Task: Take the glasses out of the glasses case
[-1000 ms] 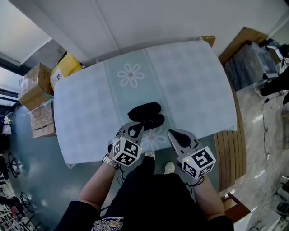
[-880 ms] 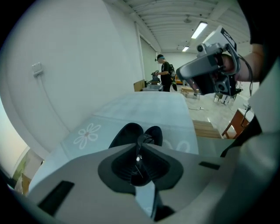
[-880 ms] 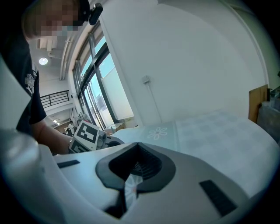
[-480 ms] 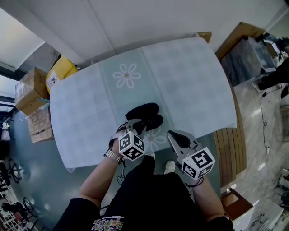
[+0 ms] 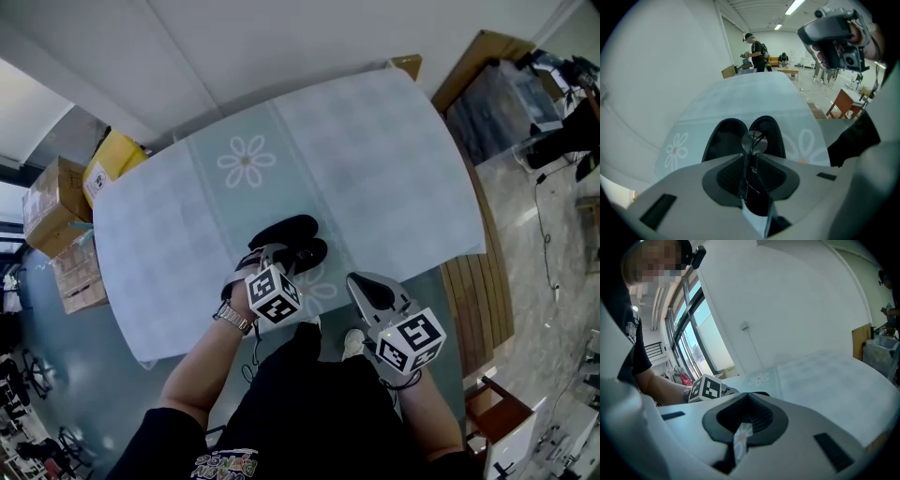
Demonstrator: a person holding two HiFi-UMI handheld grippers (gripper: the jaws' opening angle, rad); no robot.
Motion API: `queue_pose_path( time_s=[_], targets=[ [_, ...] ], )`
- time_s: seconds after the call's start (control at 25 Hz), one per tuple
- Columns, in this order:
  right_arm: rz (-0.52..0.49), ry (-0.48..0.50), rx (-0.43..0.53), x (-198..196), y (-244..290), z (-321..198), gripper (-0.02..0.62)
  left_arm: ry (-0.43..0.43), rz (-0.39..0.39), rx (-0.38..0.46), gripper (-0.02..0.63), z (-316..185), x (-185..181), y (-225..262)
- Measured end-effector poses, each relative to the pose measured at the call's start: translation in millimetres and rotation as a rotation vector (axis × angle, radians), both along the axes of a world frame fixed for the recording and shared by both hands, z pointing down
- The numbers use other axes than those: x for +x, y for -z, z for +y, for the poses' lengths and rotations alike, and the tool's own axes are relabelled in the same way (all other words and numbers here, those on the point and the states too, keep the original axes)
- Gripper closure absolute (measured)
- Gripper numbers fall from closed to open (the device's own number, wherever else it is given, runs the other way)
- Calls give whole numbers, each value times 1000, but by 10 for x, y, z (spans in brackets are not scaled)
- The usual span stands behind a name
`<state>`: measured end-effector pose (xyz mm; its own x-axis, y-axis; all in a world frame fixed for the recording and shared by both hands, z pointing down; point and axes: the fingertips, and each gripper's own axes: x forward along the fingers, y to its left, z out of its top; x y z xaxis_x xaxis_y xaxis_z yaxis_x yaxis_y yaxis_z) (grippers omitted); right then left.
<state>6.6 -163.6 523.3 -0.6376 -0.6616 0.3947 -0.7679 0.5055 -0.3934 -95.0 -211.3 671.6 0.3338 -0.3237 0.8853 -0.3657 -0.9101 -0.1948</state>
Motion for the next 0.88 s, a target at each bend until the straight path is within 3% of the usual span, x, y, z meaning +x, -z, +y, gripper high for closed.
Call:
queue_pose_path(
  time_s=[0.4,0.88],
  targets=[
    [-16,-42,-16,123,-32,5,572,-53,-93,-41,511,-8,3,-111],
    [-37,-58,-37,200,-77,59,572,-76,-156,-28,571,-24,13,-151]
  ],
)
